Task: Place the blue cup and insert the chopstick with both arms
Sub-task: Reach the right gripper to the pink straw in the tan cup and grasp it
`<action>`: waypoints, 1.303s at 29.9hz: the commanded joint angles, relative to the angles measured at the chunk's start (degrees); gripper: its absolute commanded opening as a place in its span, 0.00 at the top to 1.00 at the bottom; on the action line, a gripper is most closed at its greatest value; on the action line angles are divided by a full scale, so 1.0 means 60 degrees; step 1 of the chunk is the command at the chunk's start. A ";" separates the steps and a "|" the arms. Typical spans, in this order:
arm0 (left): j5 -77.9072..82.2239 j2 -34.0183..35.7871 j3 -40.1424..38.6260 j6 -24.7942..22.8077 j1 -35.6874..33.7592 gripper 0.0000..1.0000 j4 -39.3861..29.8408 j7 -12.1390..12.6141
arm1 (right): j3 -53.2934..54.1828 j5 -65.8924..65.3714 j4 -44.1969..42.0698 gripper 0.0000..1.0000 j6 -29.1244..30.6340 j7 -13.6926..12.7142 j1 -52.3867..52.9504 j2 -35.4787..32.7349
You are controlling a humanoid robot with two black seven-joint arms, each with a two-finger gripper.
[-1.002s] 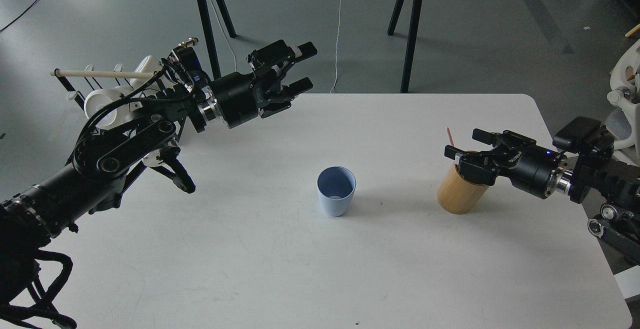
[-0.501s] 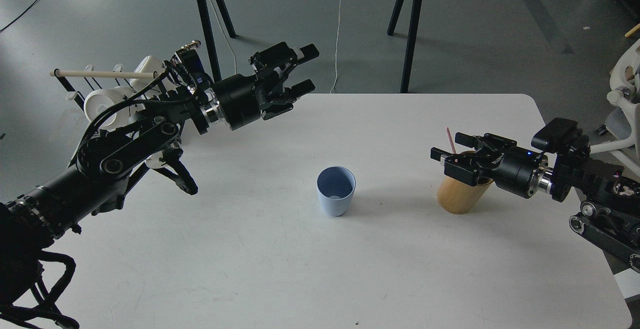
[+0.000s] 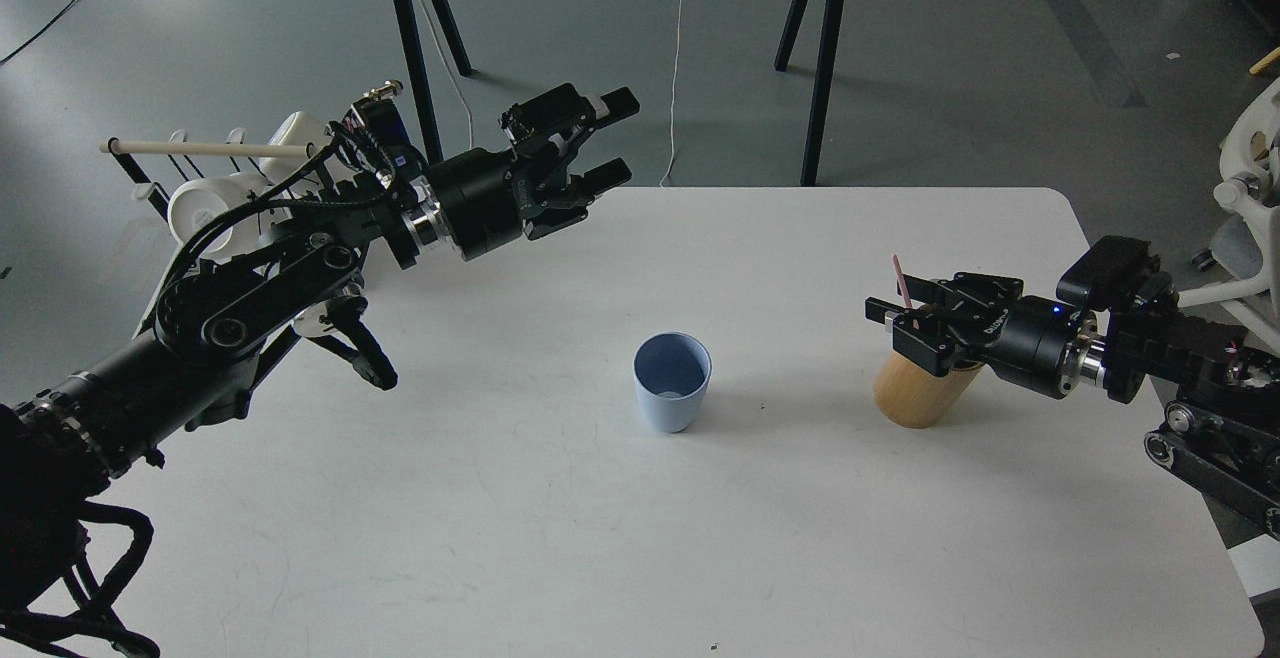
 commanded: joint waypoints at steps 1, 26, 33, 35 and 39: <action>-0.0009 -0.0001 -0.0002 0.0000 -0.0005 0.02 0.0005 0.0000 | 0.0000 -0.0046 -0.0002 0.59 0.0000 0.0000 0.0002 -0.0014; -0.0361 0.0014 0.0013 0.0000 0.0024 0.02 0.0078 0.0000 | 0.0015 -0.0222 -0.0002 0.84 0.0000 0.0000 0.0076 -0.0174; -0.0361 0.0014 0.0013 0.0000 0.0038 0.02 0.0108 0.0000 | 0.0000 -0.0222 -0.0002 0.89 0.0000 0.0000 0.0134 -0.0219; -0.0361 0.0014 0.0013 0.0000 0.0038 0.02 0.0108 0.0000 | 0.0015 -0.0222 -0.0002 0.91 -0.0014 0.0000 0.0134 -0.0263; -0.0361 0.0014 0.0013 0.0000 0.0053 0.02 0.0108 0.0000 | 0.0015 -0.0208 -0.0002 0.93 -0.0058 0.0000 0.0149 -0.0292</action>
